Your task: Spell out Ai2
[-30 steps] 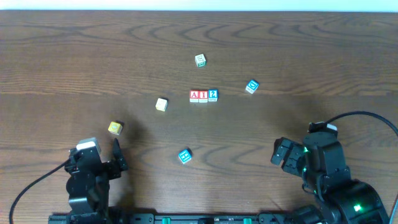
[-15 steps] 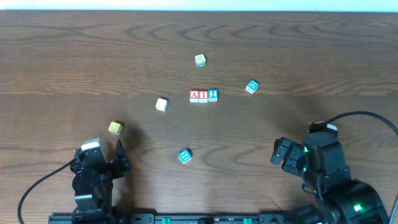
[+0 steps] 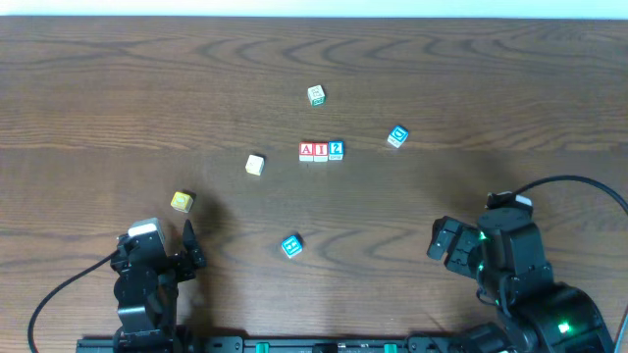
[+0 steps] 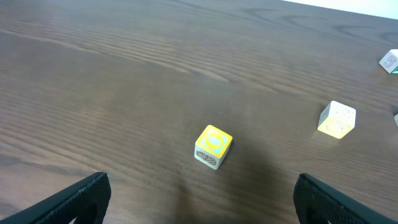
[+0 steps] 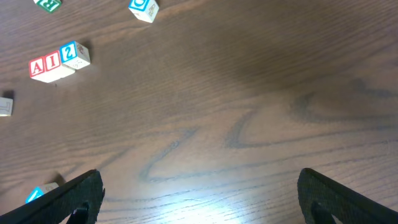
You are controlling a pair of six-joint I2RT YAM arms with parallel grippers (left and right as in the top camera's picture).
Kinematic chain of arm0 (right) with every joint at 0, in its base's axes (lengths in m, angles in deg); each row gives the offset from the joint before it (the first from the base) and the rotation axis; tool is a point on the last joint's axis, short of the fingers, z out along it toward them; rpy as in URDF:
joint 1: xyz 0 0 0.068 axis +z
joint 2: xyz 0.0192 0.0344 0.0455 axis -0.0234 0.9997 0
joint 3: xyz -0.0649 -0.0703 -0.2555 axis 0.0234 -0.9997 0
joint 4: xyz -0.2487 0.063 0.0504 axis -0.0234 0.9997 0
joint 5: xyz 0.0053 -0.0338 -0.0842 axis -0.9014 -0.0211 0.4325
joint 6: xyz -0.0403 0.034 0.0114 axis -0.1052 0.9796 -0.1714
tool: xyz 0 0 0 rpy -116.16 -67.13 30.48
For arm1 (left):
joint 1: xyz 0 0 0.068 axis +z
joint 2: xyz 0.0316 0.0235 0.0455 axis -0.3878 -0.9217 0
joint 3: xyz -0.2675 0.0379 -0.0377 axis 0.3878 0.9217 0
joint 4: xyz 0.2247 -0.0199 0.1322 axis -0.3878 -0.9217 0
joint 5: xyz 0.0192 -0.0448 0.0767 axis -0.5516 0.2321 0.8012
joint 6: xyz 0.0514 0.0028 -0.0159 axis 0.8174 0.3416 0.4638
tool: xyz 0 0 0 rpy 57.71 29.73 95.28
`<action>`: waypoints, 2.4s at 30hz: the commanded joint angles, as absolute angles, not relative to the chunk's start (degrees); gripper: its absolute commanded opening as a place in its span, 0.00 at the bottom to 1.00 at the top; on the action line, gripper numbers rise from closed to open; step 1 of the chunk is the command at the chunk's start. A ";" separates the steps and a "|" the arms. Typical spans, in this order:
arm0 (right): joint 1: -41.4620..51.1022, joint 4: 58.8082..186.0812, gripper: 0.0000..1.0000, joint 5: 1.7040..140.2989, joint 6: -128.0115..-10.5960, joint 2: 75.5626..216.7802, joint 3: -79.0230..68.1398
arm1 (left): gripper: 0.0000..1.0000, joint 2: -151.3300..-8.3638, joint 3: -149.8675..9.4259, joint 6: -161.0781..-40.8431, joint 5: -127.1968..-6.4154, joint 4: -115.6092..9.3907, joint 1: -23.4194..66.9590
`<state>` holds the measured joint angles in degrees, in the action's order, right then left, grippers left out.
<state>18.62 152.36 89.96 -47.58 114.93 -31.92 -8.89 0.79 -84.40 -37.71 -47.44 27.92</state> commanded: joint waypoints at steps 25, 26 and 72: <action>8.24 121.23 0.99 90.88 -80.30 89.49 -58.76 | 0.95 -8.45 1.78 -85.06 -37.74 -47.28 28.05; 7.89 120.95 0.99 90.66 -80.28 87.91 -60.31 | 0.95 -8.45 1.78 -85.06 -37.74 -47.28 28.05; 6.82 120.66 0.99 90.79 -80.52 75.69 -70.91 | 0.95 -8.45 1.78 -85.06 -37.74 -47.28 28.05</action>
<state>7.34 120.66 90.99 -79.38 76.35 -70.72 -8.82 0.81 -84.40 -37.71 -47.35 27.92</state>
